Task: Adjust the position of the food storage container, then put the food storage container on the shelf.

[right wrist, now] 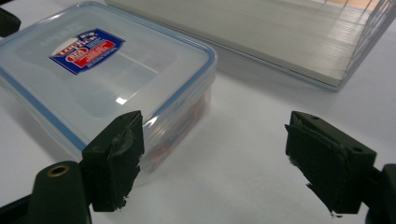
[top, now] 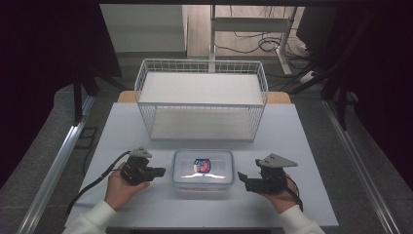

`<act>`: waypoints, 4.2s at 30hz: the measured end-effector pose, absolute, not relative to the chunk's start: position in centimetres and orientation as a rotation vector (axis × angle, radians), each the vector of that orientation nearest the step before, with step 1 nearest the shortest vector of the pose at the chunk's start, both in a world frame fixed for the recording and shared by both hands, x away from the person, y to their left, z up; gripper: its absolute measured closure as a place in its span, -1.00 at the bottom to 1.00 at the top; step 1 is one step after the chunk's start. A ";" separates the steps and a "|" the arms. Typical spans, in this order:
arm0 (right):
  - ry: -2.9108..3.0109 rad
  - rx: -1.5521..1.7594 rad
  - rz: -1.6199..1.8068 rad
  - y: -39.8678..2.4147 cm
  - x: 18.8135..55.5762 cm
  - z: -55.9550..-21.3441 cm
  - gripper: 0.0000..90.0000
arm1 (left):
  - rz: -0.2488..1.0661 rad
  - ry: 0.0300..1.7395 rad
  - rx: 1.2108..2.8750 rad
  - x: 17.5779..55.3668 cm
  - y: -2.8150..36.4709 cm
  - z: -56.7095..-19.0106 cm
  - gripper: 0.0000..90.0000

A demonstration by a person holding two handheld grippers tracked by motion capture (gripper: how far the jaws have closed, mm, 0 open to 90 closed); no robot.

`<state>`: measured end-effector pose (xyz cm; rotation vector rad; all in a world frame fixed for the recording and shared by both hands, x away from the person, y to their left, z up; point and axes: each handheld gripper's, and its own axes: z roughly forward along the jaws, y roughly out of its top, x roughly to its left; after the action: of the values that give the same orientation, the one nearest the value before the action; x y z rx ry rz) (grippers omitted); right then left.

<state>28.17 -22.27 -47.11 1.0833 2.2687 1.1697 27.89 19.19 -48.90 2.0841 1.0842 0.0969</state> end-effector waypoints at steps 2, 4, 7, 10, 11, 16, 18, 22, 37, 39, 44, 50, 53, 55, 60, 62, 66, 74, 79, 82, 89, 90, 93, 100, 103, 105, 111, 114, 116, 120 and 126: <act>2.271 1.081 1.177 -22.3 28.2 -47.1 -0.57 | 0.093 1.089 2.063 27.8 19.3 -48.8 0.99; 2.277 1.072 1.190 -22.3 28.2 -47.2 -0.58 | 0.120 1.096 2.023 27.6 19.9 -48.4 0.97; 2.276 1.073 1.196 -22.3 28.2 -47.2 -0.58 | 0.119 1.105 1.979 27.3 20.4 -48.1 0.94; 2.276 1.076 1.203 -22.3 28.2 -47.2 -0.58 | 0.124 1.116 1.957 26.9 20.4 -48.2 0.61; 2.277 1.080 1.209 -22.3 28.2 -47.2 -0.58 | 0.125 1.125 1.947 26.8 20.4 -48.2 0.43; 2.286 1.086 1.234 -22.4 28.3 -47.1 -0.59 | 0.092 1.142 1.920 26.8 20.3 -48.2 -0.16; 2.295 1.115 1.265 -22.4 28.4 -47.1 -0.61 | 0.054 1.133 1.889 26.8 20.4 -48.1 -0.34; 2.325 1.130 1.280 -22.2 28.4 -47.1 -0.62 | 0.011 1.126 1.847 26.9 20.5 -48.0 -0.59; 2.464 1.225 1.435 -21.1 29.8 -47.8 -0.72 | -0.286 1.175 1.744 30.6 19.3 -50.2 -0.74; 2.469 1.283 1.464 -21.0 30.6 -48.1 -0.73 | -0.316 1.185 1.742 31.1 19.1 -50.7 -0.72; 2.487 1.358 1.489 -20.9 31.9 -48.7 -0.75 | -0.388 1.182 1.728 32.0 18.7 -51.6 -0.68; 2.503 1.403 1.493 -20.8 32.7 -49.1 -0.76 | -0.465 1.178 1.726 32.6 18.0 -52.7 -0.61; 2.524 1.429 1.492 -20.6 33.1 -49.5 -0.77 | -0.508 1.167 1.725 32.6 17.7 -53.0 -0.56; 2.551 1.460 1.498 -20.2 33.5 -49.9 -0.77 | -0.502 1.170 1.733 32.6 17.7 -53.1 -0.52; 2.598 1.498 1.506 -19.3 34.2 -50.4 -0.73 | -0.492 1.179 1.740 32.6 17.8 -53.0 -0.42; 2.598 1.523 1.486 -19.0 34.3 -50.6 -0.69 | -0.490 1.182 1.741 32.5 17.9 -52.9 -0.37; 2.590 1.600 1.488 -19.4 34.6 -50.5 -0.53 | -0.485 1.190 1.736 32.4 18.0 -52.7 -0.28; 2.554 1.679 1.510 -20.3 34.3 -49.7 -0.13 | -0.491 1.201 1.714 31.8 18.5 -52.4 -0.13; 2.533 1.681 1.522 -20.4 33.8 -49.4 -0.04 | -0.479 1.194 1.709 31.2 18.7 -52.1 0.00; 2.518 1.679 1.527 -20.4 33.3 -49.0 -0.01 | -0.469 1.189 1.713 30.8 18.8 -51.8 0.03; 2.491 1.675 1.534 -20.5 32.4 -48.5 0.06 | -0.451 1.178 1.707 30.2 18.8 -51.4 0.10; 2.491 1.675 1.534 -20.5 32.4 -48.5 0.06 | -0.451 1.178 1.707 30.2 18.8 -51.4 0.10; 2.480 1.682 1.541 -20.6 32.1 -48.4 0.08 | -0.447 1.180 1.704 30.1 18.7 -51.3 0.11; 2.457 1.688 1.547 -20.7 31.9 -48.2 0.10 | -0.425 1.173 1.715 30.0 18.6 -50.9 0.13; 2.453 1.681 1.553 -20.7 31.8 -48.1 0.10 | -0.422 1.171 1.711 30.0 18.6 -50.8 0.14; 2.445 1.677 1.559 -20.7 31.8 -47.9 0.10 | -0.412 1.166 1.712 30.1 18.5 -50.5 0.14; 2.438 1.649 1.576 -20.8 32.2 -47.6 0.10 | -0.392 1.153 1.720 30.7 18.6 -50.0 0.15; 2.437 1.634 1.579 -20.7 32.6 -47.5 0.10 | -0.387 1.151 1.723 31.1 18.6 -49.9 0.15; 2.436 1.626 1.581 -20.6 33.2 -47.4 0.10 | -0.383 1.151 1.725 31.4 18.7 -49.8 0.15; 2.431 1.601 1.585 -20.4 34.2 -47.1 0.10 | -0.371 1.144 1.722 32.7 18.9 -49.5 0.14; 2.425 1.581 1.595 -20.3 36.0 -46.7 0.11 | -0.355 1.134 1.719 34.5 19.0 -49.2 0.15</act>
<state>36.03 -20.31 -46.75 1.5812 2.4246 1.5952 34.50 18.98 -49.20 1.7189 1.1337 -0.3550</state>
